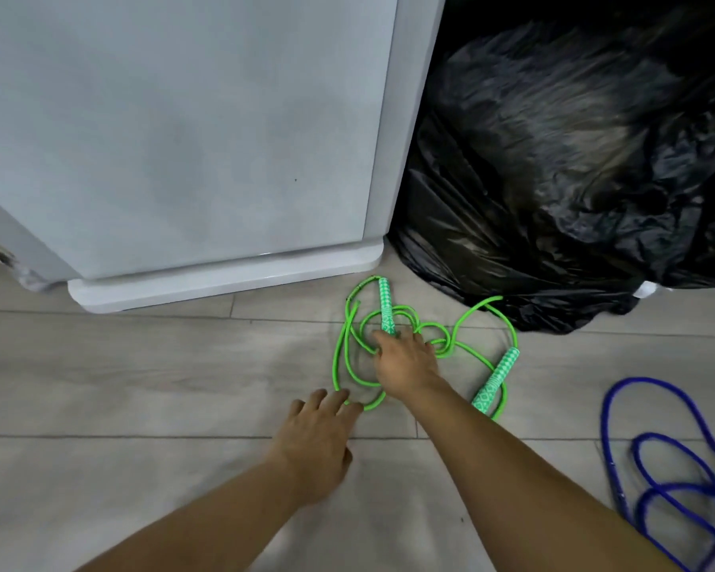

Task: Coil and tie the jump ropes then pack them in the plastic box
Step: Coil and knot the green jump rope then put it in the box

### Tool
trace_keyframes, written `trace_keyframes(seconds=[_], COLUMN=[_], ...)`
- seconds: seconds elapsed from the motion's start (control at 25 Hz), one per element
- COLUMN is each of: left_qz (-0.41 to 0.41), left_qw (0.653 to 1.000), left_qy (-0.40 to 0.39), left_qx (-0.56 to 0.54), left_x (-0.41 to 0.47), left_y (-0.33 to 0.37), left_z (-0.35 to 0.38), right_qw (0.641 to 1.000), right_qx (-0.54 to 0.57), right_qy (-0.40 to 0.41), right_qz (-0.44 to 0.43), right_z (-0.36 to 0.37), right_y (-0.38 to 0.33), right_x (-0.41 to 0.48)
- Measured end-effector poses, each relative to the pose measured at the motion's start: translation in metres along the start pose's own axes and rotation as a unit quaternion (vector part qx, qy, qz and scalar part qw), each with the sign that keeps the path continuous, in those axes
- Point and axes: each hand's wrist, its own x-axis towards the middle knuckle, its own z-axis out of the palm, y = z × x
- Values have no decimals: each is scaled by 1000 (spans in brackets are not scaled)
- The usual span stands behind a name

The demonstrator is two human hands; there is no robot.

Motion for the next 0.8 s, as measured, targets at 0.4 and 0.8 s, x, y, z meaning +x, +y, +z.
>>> trace_keyframes(seconds=[0.4, 0.8], left_qz=[-65, -157], left_qw=[997, 960], left_qy=[29, 178], left_qx=[-10, -152], left_x=[-19, -102], left_y=[-65, -56], left_z=[-20, -145], right_qw=[978, 926], right_qx=[127, 263], right_qy=[162, 93], right_qz=[-44, -256], right_z=[-16, -205], right_y=[-10, -80], right_x=[-20, -127])
